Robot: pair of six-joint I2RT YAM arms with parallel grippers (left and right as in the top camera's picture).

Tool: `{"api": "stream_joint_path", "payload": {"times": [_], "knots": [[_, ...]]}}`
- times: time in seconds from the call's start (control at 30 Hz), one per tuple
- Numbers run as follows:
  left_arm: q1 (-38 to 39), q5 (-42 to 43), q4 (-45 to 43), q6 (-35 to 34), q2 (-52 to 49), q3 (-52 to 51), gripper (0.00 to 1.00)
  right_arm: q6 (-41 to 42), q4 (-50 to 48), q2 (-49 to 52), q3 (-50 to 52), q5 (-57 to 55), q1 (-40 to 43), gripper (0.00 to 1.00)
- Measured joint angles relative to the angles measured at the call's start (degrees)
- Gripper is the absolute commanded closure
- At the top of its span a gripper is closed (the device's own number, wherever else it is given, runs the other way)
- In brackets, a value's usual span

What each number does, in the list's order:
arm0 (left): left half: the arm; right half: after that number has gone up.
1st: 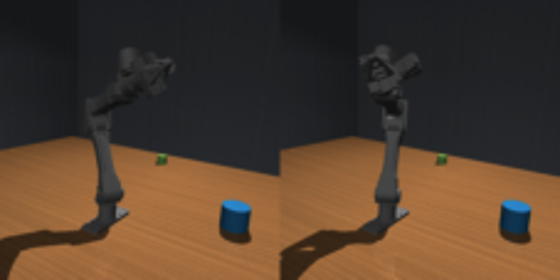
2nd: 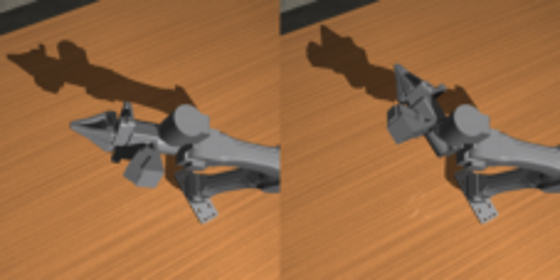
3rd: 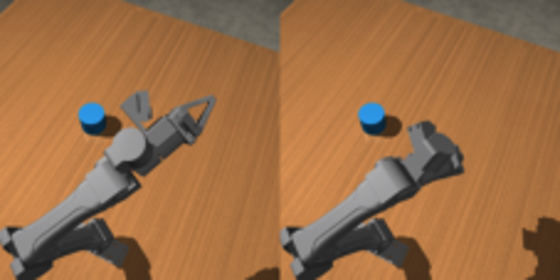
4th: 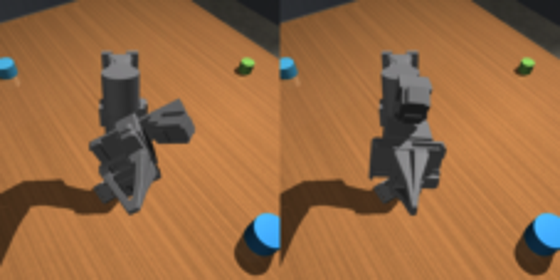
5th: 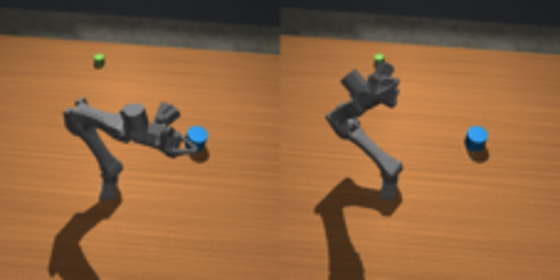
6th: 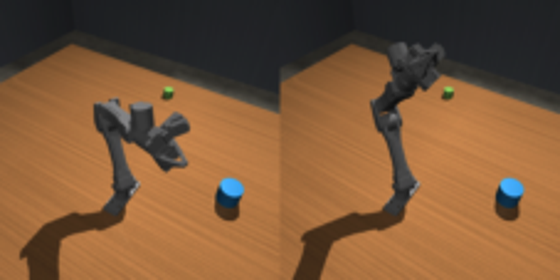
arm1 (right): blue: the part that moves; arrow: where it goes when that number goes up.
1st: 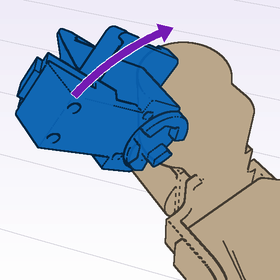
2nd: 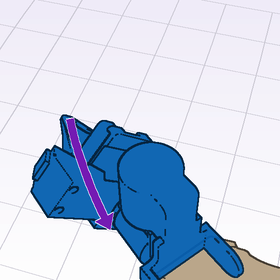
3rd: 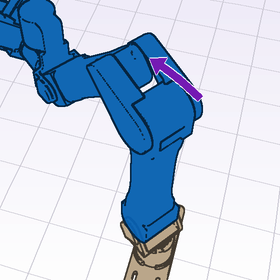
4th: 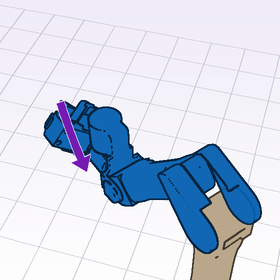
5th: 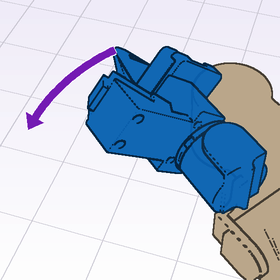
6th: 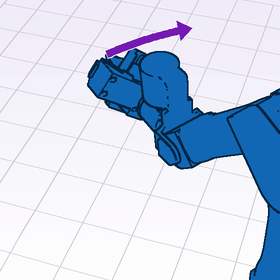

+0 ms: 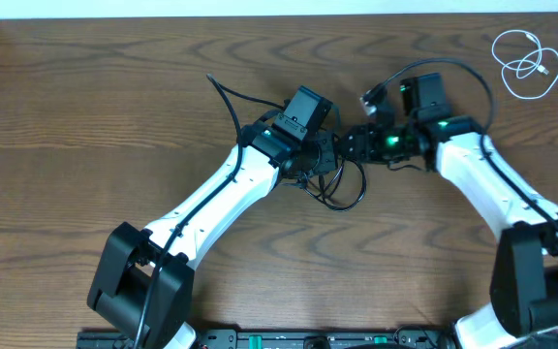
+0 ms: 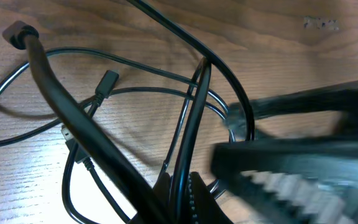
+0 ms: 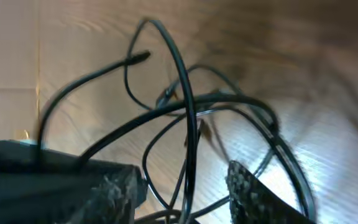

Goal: Untangle cables

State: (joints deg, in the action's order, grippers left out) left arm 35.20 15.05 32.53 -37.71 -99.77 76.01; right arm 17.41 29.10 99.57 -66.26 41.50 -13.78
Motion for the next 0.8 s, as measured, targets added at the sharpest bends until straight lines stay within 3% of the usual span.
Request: {"api": "stream_joint_path", "payload": {"times": [0.03, 0.3, 0.63, 0.8], "knots": [[0.00, 0.00, 0.00, 0.00, 0.00, 0.00, 0.93, 0.83, -0.13, 0.72, 0.00, -0.83, -0.63, 0.99], [-1.40, 0.00, 0.92, 1.73, 0.00, 0.00, 0.93, 6.34, 1.40, 1.66, 0.00, -5.73, 0.55, 0.99], [-2.69, -0.07, 3.30, 8.11, 0.00, 0.00, 0.92, 7.58, 9.22, -20.57, -0.02, -5.01, 20.17, 0.99], [-2.69, -0.17, 5.73, 12.09, 0.00, 0.00, 0.93, 9.27, 9.27, -19.89, -0.02, -5.73, 24.48, 0.99]]}}
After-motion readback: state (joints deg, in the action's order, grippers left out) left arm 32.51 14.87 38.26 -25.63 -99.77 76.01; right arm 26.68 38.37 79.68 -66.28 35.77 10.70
